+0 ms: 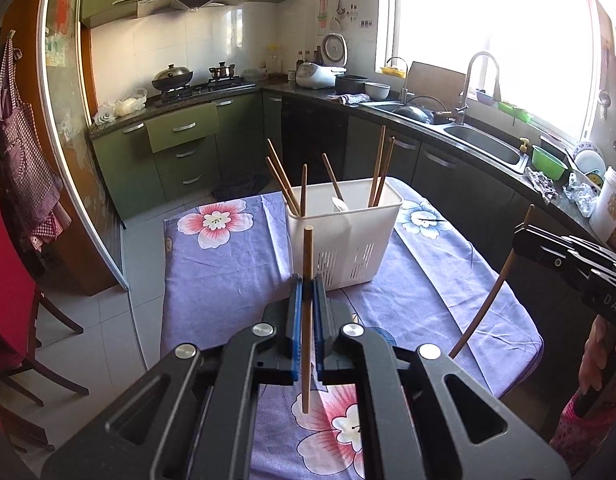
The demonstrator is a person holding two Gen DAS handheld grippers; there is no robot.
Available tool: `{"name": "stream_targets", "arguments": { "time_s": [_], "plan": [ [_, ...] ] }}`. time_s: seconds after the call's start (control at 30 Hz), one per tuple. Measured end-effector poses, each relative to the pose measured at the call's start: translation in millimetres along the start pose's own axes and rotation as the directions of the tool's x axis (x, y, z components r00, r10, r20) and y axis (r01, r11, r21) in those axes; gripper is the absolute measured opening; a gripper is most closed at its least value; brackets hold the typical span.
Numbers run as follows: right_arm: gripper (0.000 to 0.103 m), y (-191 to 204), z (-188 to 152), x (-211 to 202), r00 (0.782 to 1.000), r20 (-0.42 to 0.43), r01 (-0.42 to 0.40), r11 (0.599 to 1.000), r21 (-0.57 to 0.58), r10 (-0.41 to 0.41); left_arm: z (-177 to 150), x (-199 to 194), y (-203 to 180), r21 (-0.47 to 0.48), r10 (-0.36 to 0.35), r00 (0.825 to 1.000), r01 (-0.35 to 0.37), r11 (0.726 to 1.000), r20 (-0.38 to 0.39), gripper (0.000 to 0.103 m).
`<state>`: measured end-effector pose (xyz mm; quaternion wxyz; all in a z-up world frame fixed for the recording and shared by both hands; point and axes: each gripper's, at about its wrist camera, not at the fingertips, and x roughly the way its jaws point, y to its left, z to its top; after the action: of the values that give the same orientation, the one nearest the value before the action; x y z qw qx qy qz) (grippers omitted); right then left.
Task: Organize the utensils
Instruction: 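Carry both chopsticks upright to the white caddy and lower them in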
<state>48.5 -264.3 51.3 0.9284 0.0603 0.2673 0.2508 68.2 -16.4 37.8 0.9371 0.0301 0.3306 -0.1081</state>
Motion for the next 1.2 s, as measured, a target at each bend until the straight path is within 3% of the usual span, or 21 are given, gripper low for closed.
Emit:
{"name": "stream_targets", "arguments": {
  "time_s": [0.2, 0.4, 0.67, 0.83, 1.03, 1.2],
  "plan": [
    [0.006, 5, 32, -8, 0.998, 0.055, 0.025, 0.999, -0.045, -0.022, 34, -9, -4, 0.001, -0.042, 0.999, 0.042, 0.999, 0.026, 0.005],
    [0.006, 10, 80, -22, 0.989, 0.143, 0.059, 0.995, -0.085, -0.046, 79, -23, -15, 0.020, -0.055, 0.993, 0.053, 0.998, 0.104, 0.005],
    [0.006, 4, 146, -28, 0.964, 0.259, 0.090, 0.992, -0.090, -0.064, 137, -46, -29, 0.043, -0.058, 0.966, 0.048, 0.998, 0.251, 0.005],
    [0.006, -5, 180, -5, 0.957, 0.282, 0.098, 0.991, -0.086, -0.070, 163, -36, -35, 0.045, -0.020, 0.947, 0.006, 0.999, 0.320, 0.005],
    [0.006, -27, 198, 49, 0.967, 0.237, 0.111, 0.992, -0.055, -0.095, 174, 10, -32, 0.028, 0.029, 0.948, -0.039, 0.999, 0.318, 0.005],
    [0.006, -50, 193, 96, 0.980, 0.171, 0.106, 0.994, -0.026, -0.100, 163, 52, -23, 0.003, 0.015, 0.971, -0.016, 1.000, 0.237, 0.005]
  ]
}}
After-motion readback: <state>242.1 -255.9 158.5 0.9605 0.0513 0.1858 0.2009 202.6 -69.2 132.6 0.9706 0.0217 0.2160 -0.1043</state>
